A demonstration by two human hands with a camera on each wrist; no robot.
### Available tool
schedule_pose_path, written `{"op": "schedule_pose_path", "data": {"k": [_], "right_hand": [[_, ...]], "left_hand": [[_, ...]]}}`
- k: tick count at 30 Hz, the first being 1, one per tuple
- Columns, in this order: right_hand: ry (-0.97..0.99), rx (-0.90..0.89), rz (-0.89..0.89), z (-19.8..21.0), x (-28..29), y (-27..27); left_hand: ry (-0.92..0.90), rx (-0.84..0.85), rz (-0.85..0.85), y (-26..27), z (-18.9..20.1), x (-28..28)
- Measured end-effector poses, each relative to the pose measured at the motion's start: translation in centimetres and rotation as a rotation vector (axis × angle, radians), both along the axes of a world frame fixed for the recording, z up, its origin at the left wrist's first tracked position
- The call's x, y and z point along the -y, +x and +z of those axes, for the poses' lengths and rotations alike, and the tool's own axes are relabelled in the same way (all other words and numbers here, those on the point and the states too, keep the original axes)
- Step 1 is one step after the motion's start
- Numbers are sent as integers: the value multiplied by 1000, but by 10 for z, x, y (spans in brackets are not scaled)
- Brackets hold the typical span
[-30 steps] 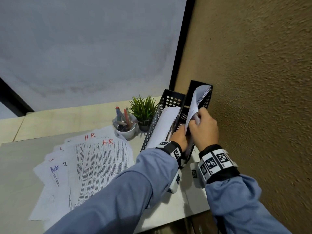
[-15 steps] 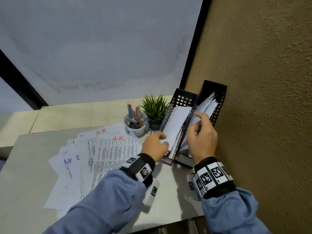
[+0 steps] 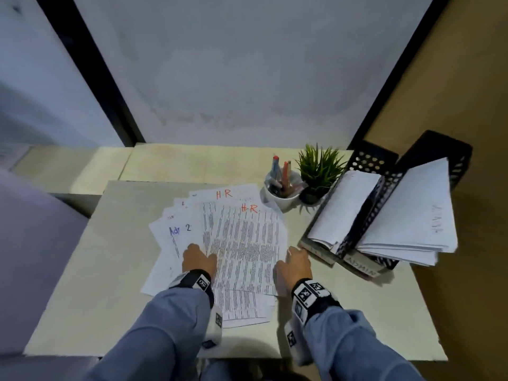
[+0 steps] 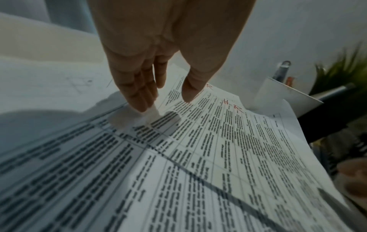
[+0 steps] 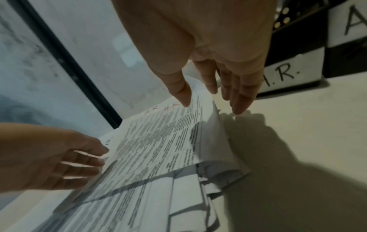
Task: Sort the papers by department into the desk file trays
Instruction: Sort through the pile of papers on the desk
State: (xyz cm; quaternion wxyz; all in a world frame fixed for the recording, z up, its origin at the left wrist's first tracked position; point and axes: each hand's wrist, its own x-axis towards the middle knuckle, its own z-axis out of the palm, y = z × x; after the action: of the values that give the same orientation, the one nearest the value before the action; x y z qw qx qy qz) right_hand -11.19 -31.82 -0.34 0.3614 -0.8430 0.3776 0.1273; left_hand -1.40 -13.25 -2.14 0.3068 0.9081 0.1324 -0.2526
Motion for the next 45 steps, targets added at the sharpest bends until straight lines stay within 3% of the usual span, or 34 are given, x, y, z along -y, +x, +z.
{"op": "schedule_pose_path", "data": {"k": [5,11,14,16,19,22,24,33,38,40,42,45], "right_hand": [[25,37,-135,-3,-9,9],[243,139,-358,-10,-9,14],[346,202,-412,-31,-4,15],[376,244,-422,-33,-5,15],[440,335,-530,-29,-9,14],[519,381,-560,-25,-13,14],[519,376,-537,-28,-12,14],[487,332,-506,-38,-5,9],[454,265,-464,-30,3,10],[445,349,-449,-25,3,12],[436,394,-484,-23,4,13],[447,316,-522,-22,11,18]], "left_hand": [[-172,-105,76,-8,0,3],[-332,-101,-154,-6,4,-6],[-311,-118,-190,-3,11,-19],[-217,-32,-125,2,11,-25],[-124,116,106,16,9,-32],[-204,61,269,26,7,-33],[-216,5,291,31,2,-32],[-343,-84,82,29,-1,-34],[-285,87,41,24,0,-34],[-322,130,5,22,2,-37],[-379,91,-41,19,4,-41],[-430,-5,-112,17,3,-48]]}}
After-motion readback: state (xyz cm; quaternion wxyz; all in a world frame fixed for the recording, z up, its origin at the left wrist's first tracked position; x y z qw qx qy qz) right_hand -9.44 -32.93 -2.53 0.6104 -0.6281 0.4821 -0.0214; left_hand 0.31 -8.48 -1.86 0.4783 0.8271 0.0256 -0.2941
